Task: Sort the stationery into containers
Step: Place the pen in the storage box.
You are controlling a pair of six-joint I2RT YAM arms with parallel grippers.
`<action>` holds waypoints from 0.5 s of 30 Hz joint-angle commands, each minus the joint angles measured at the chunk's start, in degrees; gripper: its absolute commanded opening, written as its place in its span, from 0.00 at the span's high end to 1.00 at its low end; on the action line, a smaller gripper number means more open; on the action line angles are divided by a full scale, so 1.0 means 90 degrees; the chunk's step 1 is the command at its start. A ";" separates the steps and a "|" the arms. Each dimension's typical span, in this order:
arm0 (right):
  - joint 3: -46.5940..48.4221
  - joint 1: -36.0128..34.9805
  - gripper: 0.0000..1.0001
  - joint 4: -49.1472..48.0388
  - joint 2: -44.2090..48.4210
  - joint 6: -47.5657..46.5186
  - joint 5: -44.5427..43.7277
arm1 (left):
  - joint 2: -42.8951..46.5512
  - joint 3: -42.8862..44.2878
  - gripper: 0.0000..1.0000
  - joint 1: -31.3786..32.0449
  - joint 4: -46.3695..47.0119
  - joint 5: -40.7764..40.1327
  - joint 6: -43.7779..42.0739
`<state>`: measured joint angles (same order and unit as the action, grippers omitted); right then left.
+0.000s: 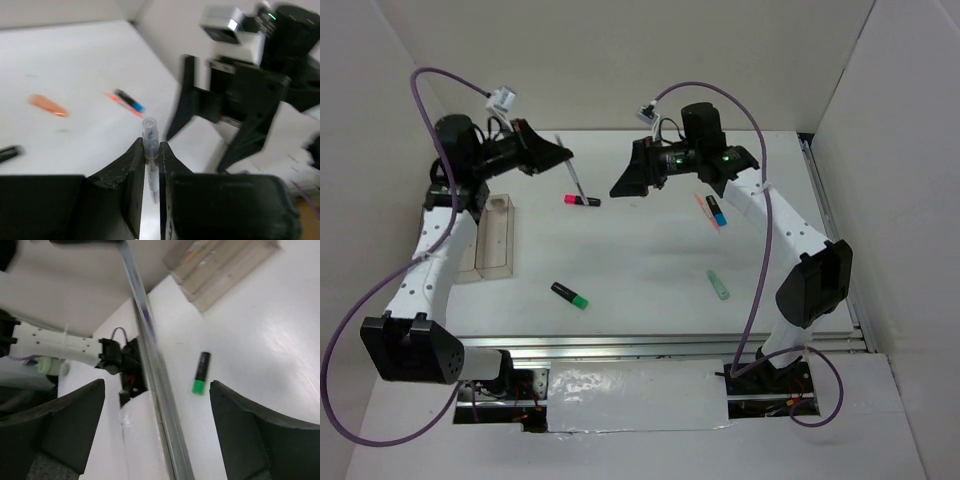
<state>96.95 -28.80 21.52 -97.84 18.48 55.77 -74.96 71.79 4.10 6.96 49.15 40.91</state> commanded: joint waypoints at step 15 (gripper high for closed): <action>-0.0694 0.1539 0.00 0.2404 0.0373 -0.2463 -0.2729 | -0.3174 0.3888 0.96 -0.4234 -0.7453 -0.4611 -0.7181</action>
<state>90.87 -16.23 42.50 -97.73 -1.28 33.47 -102.00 102.35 -31.73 -53.69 13.02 -16.47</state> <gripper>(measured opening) 0.997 0.246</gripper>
